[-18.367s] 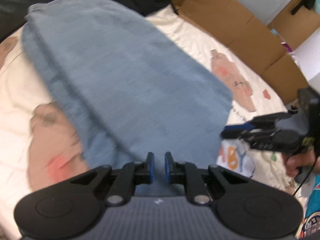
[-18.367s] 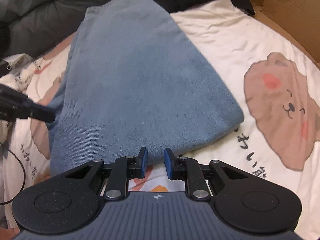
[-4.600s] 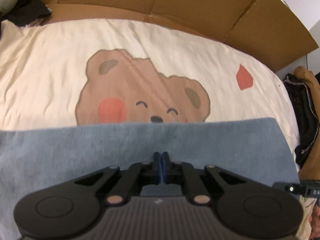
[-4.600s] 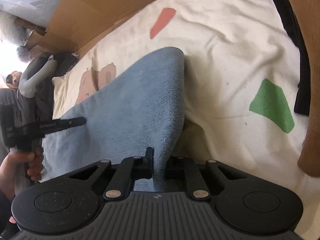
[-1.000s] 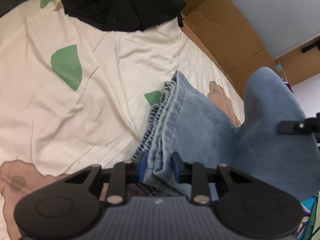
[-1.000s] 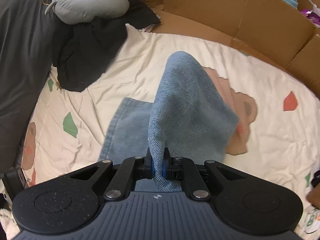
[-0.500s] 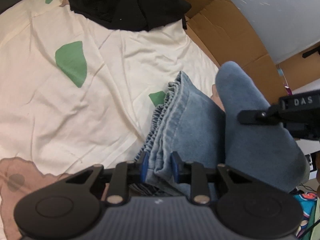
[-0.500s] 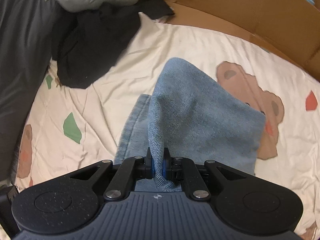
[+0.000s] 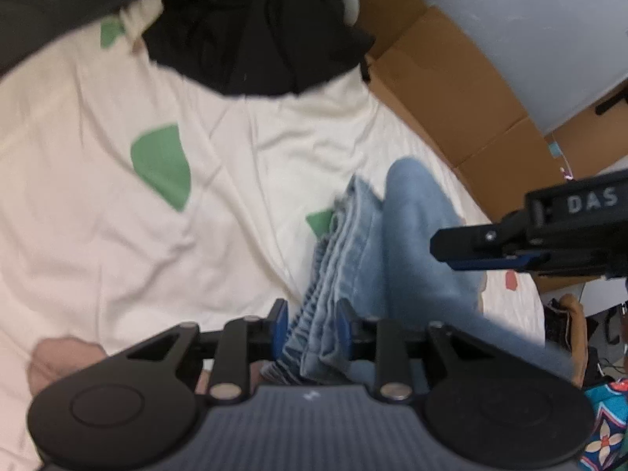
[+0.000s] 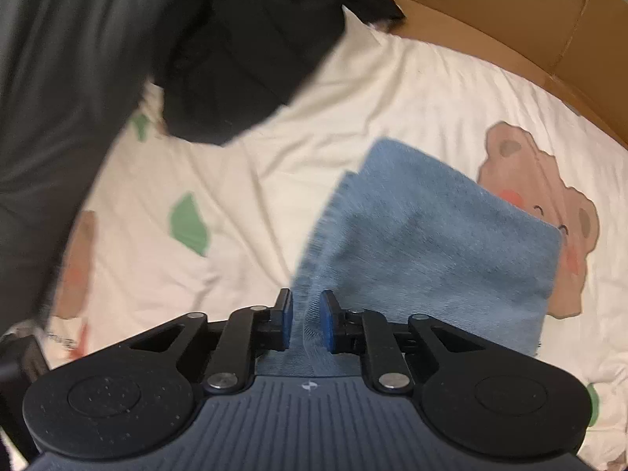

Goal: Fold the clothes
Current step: 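Open the right tool and release the jeans end onto the stack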

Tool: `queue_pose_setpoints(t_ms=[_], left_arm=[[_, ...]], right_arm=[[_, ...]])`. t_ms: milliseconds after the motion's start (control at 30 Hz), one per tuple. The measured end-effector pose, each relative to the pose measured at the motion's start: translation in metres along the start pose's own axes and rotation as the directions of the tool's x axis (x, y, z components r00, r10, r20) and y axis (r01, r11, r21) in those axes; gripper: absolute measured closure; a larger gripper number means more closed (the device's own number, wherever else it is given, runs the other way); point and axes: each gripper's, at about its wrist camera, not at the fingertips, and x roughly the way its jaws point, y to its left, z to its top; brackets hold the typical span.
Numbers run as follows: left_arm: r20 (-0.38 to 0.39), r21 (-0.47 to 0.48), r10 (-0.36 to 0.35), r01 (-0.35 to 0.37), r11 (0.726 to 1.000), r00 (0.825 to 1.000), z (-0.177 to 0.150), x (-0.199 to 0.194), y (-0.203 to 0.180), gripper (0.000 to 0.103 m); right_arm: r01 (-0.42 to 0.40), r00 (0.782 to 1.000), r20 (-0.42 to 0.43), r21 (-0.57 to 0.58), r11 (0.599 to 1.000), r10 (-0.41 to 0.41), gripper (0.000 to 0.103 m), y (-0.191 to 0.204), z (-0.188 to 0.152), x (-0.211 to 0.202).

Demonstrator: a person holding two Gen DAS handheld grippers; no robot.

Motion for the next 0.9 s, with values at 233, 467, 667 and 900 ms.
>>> queue_pose_setpoints(t_ms=[233,467,667,900], left_arm=[[0.038,-0.058,-0.012,0.014,0.998,0.999,0.008,-0.014,0.01,0.075],[-0.048,-0.043,-0.058,0.056,0.998,0.997,-0.006,-0.004,0.008,0.067],[-0.122,-0.065,-0.122,0.115,0.991,0.985,-0.024,0.006,0.011,0.048],[-0.159,-0.046,-0.138,0.132,0.99,0.978,-0.043,0.011,0.007,0.038]], right_arm=[[-0.031,0.999,0.018,0.057,0.998,0.03,0.076,-0.02,-0.008,-0.018],[-0.023,0.999,0.03,0.167,0.986,0.018,0.076,-0.064,-0.038,-0.01],[0.017,0.999,0.039,0.24,0.971,-0.027,0.076,-0.107,-0.084,-0.005],[0.058,0.996,0.043,0.269,0.961,-0.072,0.075,-0.159,-0.13,-0.008]])
